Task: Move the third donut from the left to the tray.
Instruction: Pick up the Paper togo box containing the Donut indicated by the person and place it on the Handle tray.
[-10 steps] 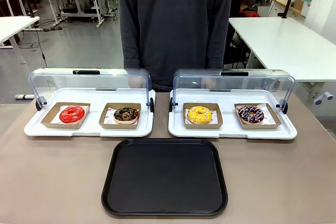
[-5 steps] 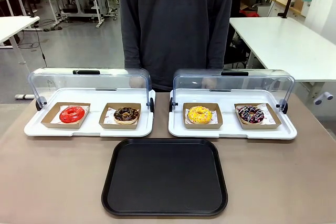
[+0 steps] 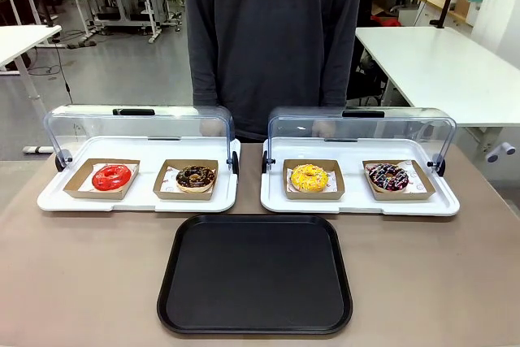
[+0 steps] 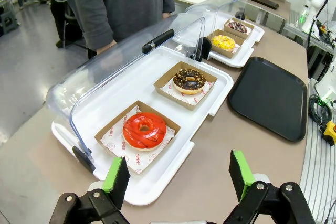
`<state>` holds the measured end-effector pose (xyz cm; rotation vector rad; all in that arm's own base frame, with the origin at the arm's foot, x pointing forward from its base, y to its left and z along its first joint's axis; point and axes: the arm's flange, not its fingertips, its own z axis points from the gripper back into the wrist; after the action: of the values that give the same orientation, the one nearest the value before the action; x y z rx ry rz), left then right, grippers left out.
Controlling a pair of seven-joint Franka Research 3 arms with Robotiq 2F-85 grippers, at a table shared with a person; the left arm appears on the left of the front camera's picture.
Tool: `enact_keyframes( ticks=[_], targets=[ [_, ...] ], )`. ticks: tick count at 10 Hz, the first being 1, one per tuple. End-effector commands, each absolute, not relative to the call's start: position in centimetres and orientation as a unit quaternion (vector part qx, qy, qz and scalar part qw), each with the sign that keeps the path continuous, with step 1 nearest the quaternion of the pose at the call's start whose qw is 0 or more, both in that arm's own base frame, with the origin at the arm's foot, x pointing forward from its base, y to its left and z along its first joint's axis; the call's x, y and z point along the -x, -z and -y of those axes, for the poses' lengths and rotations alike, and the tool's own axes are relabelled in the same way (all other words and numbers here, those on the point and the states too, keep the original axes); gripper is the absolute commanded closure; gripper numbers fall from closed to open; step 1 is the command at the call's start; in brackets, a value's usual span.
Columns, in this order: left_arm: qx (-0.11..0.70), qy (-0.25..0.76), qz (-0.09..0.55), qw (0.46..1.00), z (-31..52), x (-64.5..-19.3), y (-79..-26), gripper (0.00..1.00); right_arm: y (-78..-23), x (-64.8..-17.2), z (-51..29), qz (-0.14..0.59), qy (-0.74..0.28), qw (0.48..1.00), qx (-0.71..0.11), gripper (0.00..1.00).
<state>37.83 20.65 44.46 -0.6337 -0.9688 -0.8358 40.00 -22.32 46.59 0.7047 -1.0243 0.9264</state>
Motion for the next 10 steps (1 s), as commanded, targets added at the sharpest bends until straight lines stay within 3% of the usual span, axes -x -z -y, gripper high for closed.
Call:
enact_keyframes(
  ticks=[1,10],
  targets=[
    [0.292,0.387,0.446,0.752,-20.71,-37.95,-44.68,0.00,-46.65,-39.91,22.32,0.465,-0.422,0.710,-0.319,0.00],
    [0.292,0.387,0.446,0.752,-20.71,-37.95,-44.68,0.00,-46.65,-39.91,22.32,0.465,-0.422,0.710,-0.319,0.00]
  ],
)
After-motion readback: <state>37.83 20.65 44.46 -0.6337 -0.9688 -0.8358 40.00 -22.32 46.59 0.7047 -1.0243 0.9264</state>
